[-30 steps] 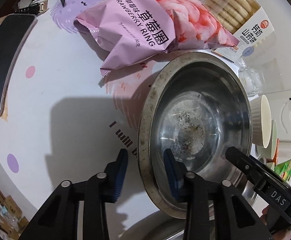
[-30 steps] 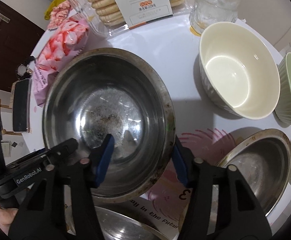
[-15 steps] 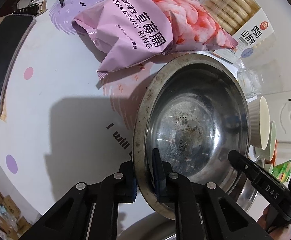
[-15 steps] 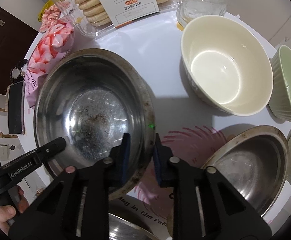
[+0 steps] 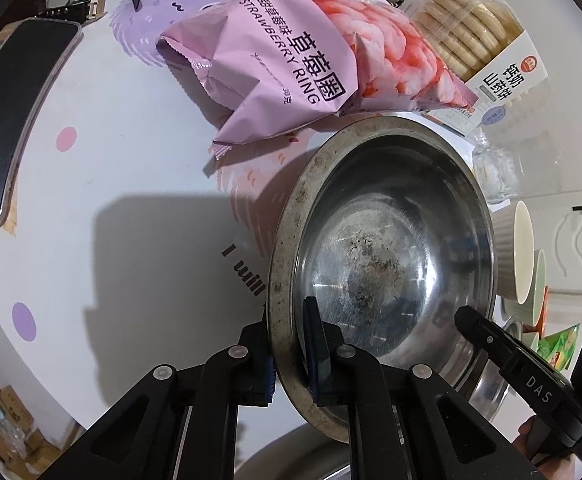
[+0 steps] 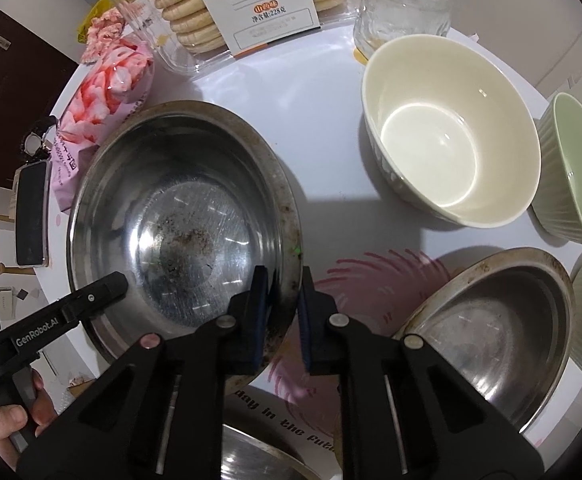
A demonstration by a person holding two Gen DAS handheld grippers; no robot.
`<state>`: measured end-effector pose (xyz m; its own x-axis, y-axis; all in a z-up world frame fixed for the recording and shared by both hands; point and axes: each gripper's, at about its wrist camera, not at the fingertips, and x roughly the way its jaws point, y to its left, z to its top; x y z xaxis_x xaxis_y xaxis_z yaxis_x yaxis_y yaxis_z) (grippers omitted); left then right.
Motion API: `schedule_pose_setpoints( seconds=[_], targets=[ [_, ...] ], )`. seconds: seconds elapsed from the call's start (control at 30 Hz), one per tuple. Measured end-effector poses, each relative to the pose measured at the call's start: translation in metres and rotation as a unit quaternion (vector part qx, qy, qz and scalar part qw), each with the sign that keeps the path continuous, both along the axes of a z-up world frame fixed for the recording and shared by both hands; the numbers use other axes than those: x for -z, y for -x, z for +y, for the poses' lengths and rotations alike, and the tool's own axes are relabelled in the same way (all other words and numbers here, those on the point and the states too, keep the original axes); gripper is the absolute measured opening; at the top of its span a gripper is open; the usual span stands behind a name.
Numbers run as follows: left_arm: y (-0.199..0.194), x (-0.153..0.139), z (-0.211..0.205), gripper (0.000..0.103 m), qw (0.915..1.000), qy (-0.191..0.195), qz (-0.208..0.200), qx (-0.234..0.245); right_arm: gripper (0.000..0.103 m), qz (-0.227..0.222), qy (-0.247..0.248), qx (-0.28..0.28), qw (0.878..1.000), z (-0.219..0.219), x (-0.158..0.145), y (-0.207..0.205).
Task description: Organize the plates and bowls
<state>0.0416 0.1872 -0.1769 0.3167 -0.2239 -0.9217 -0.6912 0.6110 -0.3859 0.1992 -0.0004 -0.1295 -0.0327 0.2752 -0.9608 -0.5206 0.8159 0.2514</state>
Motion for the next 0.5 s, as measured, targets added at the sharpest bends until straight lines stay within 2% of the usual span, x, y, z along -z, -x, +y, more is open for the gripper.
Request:
schedule_pose_setpoints(
  seconds=[0.27,0.5],
  targets=[
    [0.005,-0.013,-0.001,0.011,0.9998,-0.011,-0.011,0.009,0.015,-0.013,-0.003,0.007,1.0,-0.001,-0.013,0.007],
    [0.007,-0.036,-0.008,0.011,0.9989,-0.028,-0.029,0.025,0.015,-0.026,-0.014,0.026,0.999,-0.018,-0.033,0.012]
  ],
)
